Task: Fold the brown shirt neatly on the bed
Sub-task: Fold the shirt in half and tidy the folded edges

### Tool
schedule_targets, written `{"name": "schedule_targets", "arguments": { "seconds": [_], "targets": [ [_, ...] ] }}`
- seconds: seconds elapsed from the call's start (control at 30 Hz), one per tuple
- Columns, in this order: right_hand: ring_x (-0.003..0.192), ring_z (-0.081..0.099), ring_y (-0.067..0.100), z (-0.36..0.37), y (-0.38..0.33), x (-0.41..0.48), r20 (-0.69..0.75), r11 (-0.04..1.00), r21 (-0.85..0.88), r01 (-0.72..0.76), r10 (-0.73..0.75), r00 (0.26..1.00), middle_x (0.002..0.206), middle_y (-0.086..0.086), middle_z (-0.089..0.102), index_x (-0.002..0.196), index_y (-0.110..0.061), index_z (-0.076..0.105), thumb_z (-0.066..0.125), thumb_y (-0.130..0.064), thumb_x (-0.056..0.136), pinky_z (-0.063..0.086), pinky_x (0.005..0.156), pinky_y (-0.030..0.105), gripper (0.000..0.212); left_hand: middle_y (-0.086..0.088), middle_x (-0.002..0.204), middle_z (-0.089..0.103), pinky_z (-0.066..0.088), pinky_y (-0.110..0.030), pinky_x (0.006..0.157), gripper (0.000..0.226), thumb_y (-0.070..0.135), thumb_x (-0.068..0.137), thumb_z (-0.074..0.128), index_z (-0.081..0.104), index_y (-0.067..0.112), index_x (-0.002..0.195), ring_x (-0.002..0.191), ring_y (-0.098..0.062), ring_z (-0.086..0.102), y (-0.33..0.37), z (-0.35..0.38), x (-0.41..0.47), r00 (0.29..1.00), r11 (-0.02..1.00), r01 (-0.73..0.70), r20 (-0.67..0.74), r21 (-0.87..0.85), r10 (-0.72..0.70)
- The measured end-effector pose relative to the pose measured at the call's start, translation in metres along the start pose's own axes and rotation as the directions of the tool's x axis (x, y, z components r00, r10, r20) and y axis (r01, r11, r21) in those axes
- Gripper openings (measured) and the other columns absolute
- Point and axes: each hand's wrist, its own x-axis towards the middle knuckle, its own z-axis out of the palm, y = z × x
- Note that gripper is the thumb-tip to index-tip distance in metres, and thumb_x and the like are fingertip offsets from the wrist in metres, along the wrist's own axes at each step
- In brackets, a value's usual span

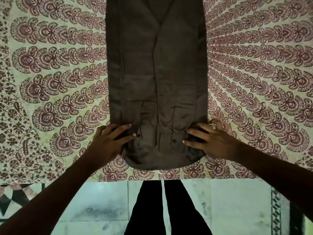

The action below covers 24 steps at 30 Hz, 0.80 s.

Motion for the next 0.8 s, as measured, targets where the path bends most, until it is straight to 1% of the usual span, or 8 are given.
{"name": "schedule_targets", "arguments": {
  "seconds": [0.17, 0.27, 0.37, 0.43, 0.47, 0.57, 0.7, 0.8],
  "targets": [
    [0.122, 0.050, 0.028, -0.002, -0.019, 0.017, -0.083, 0.974, 0.172, -0.148, 0.164, 0.983, 0.131, 0.004, 0.063, 0.115, -0.032, 0.065, 0.075, -0.011, 0.064, 0.032, 0.092, 0.051, 0.056, 0.010, 0.137, 0.061, 0.023, -0.038, 0.091, 0.046, 0.024, 0.076, 0.046, 0.076, 0.037, 0.109, 0.126, -0.025, 0.048, 0.012, -0.006, 0.018, 0.974, 0.948, 0.121, -0.150, -0.296, -0.171],
    [0.121, 0.053, 0.023, -0.016, -0.024, 0.024, -0.102, 0.847, 0.420, -0.324, 0.400, 0.911, 0.125, -0.001, 0.063, 0.119, -0.029, 0.062, 0.066, -0.013, 0.071, 0.029, 0.089, 0.043, 0.051, 0.020, 0.127, 0.064, 0.033, -0.042, 0.099, 0.048, 0.012, 0.073, 0.047, 0.074, 0.034, 0.106, 0.123, -0.011, 0.051, 0.002, -0.023, 0.036, 0.948, 0.870, 0.116, -0.207, -0.478, -0.240],
    [0.108, 0.065, 0.021, -0.039, -0.022, 0.038, -0.094, 0.427, 0.844, -0.326, 0.715, 0.693, 0.112, 0.003, 0.070, 0.114, -0.018, 0.068, 0.049, -0.003, 0.084, 0.052, 0.086, 0.045, 0.039, 0.032, 0.102, 0.068, 0.053, -0.018, 0.083, 0.059, -0.006, 0.078, 0.058, 0.067, 0.045, 0.108, 0.092, 0.013, 0.061, -0.016, -0.048, 0.058, 0.938, 0.679, 0.033, -0.212, -0.733, -0.274],
    [0.098, 0.068, 0.009, -0.063, -0.014, 0.055, 0.056, 0.071, 0.974, -0.215, 0.844, 0.534, 0.103, 0.004, 0.071, 0.109, -0.014, 0.068, 0.053, 0.009, 0.094, 0.059, 0.078, 0.031, 0.031, 0.031, 0.090, 0.069, 0.054, -0.013, 0.073, 0.064, -0.011, 0.082, 0.061, 0.066, 0.049, 0.104, 0.080, 0.011, 0.062, -0.027, -0.066, 0.077, 0.918, 0.621, 0.065, -0.197, -0.781, -0.345],
    [0.092, 0.067, 0.000, -0.075, -0.005, 0.066, 0.091, -0.006, 0.984, -0.176, 0.874, 0.478, 0.099, 0.001, 0.070, 0.105, -0.014, 0.067, 0.052, 0.013, 0.096, 0.057, 0.074, 0.021, 0.031, 0.024, 0.087, 0.070, 0.056, -0.018, 0.074, 0.061, -0.016, 0.084, 0.060, 0.066, 0.042, 0.104, 0.081, 0.006, 0.063, -0.032, -0.073, 0.088, 0.902, 0.594, 0.108, -0.174, -0.797, -0.396],
    [0.086, 0.067, 0.005, -0.090, 0.038, 0.102, 0.139, -0.093, 0.986, -0.136, 0.915, 0.380, 0.091, 0.004, 0.069, 0.099, -0.007, 0.067, 0.053, 0.010, 0.093, 0.054, 0.073, 0.020, 0.023, 0.000, 0.092, 0.070, 0.053, -0.033, 0.082, 0.042, -0.019, 0.088, 0.056, 0.069, 0.017, 0.103, 0.087, -0.014, 0.065, -0.048, -0.084, 0.125, 0.834, 0.442, 0.162, -0.117, -0.882, -0.539],
    [0.090, 0.066, 0.026, -0.077, 0.099, 0.151, 0.162, -0.055, 0.934, -0.353, 0.945, 0.283, 0.094, 0.016, 0.073, 0.097, -0.008, 0.072, 0.065, -0.009, 0.095, 0.050, 0.079, 0.034, 0.007, 0.012, 0.074, 0.068, 0.045, -0.025, 0.074, 0.020, 0.005, 0.097, 0.064, 0.065, 0.016, 0.081, 0.072, -0.004, 0.062, -0.065, -0.088, 0.167, 0.712, 0.249, 0.254, 0.006, -0.935, -0.702],
    [0.095, 0.062, 0.020, -0.072, 0.114, 0.168, 0.155, -0.055, 0.892, -0.449, 0.969, 0.190, 0.104, 0.011, 0.072, 0.111, -0.007, 0.073, 0.064, -0.008, 0.097, 0.042, 0.084, 0.024, 0.016, -0.013, 0.095, 0.072, 0.039, -0.029, 0.076, 0.022, 0.022, 0.103, 0.059, 0.070, 0.004, 0.097, 0.090, -0.029, 0.066, -0.077, -0.081, 0.181, 0.634, 0.273, 0.348, 0.010, -0.897, -0.773]
  ]
}}
